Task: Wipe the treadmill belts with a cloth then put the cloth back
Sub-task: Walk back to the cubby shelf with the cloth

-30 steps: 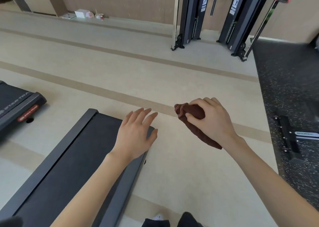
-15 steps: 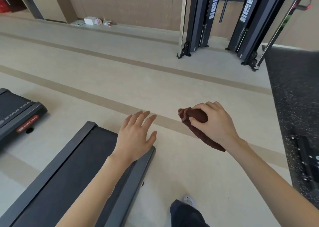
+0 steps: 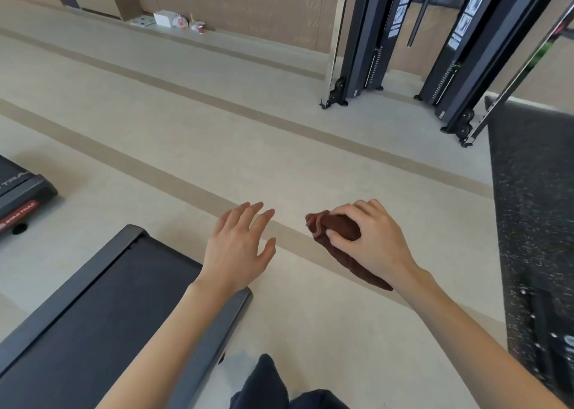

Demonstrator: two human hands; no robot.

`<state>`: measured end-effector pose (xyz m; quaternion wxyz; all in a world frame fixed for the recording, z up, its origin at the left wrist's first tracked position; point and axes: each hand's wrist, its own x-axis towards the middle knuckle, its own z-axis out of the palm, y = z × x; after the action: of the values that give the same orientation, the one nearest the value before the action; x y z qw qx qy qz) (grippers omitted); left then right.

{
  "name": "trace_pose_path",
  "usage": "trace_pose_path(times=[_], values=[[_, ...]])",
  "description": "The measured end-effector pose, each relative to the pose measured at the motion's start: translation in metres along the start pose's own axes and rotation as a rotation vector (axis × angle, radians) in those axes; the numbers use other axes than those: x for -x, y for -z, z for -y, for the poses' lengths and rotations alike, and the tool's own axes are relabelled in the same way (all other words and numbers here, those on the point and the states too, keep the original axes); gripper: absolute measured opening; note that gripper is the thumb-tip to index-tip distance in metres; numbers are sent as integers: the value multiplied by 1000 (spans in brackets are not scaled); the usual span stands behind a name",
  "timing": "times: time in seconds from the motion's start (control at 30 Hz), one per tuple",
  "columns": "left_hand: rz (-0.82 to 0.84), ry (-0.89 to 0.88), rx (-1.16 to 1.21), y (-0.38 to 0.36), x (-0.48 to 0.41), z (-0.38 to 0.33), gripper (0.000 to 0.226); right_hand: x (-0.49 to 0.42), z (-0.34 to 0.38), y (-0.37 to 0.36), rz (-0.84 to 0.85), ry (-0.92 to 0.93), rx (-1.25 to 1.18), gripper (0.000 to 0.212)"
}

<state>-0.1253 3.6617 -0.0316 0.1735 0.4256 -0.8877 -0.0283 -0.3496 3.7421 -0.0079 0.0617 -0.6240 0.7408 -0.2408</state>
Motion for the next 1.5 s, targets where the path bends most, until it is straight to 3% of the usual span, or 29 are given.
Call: trace_pose_path(times=[0.2,0.4,0.8,1.23,1.5], values=[[57,29,20,-32,-56,31,45,-66,-16,-29,48,52,8,23],[12,23,26,-45,-150,86,46,-178,-17,-47,64,99,48,29],[-34,-4,-15,-63,-311,185,45,-373,-27,-80,-41,95,-42,25],[-9,111,-67,-122,-500,221,45,-582,-119,-113,36,109,-113,22],[10,273,-23,-146,-601,227,46,-714,-148,-119,94,221,-144,23]])
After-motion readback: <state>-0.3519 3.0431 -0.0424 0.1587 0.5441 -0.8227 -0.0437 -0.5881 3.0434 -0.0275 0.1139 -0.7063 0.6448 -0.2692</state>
